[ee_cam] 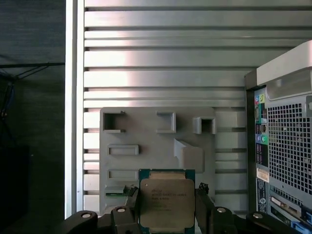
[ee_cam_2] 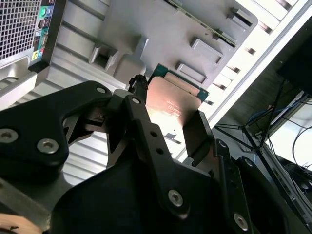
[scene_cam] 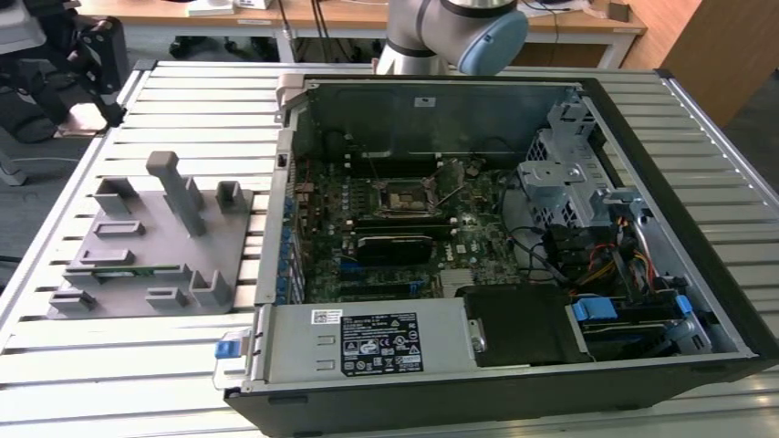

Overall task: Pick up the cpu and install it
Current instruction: 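Pick up the cpu and move it towards the insertion slot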

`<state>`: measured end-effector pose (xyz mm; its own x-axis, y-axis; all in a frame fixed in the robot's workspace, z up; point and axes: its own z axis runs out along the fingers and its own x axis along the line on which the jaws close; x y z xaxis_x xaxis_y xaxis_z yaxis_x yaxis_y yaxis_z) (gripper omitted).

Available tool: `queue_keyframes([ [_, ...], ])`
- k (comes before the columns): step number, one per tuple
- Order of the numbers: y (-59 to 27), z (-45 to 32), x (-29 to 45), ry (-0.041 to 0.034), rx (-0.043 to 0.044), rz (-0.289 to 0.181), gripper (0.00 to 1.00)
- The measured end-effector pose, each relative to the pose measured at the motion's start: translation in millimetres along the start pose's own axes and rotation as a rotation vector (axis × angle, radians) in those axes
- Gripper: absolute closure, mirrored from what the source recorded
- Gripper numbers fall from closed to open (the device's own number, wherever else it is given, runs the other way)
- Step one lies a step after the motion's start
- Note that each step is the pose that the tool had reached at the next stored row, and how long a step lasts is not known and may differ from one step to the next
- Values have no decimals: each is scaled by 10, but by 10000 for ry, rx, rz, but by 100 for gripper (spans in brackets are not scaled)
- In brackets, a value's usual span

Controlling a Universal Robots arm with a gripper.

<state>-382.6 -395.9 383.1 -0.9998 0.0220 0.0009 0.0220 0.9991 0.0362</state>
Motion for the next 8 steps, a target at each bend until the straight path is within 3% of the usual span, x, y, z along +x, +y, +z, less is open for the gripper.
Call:
queue_keyframes([
  [4,2,-4,-111,3,0,0,46],
  [8,3,-4,-160,4,0,-1,46],
])
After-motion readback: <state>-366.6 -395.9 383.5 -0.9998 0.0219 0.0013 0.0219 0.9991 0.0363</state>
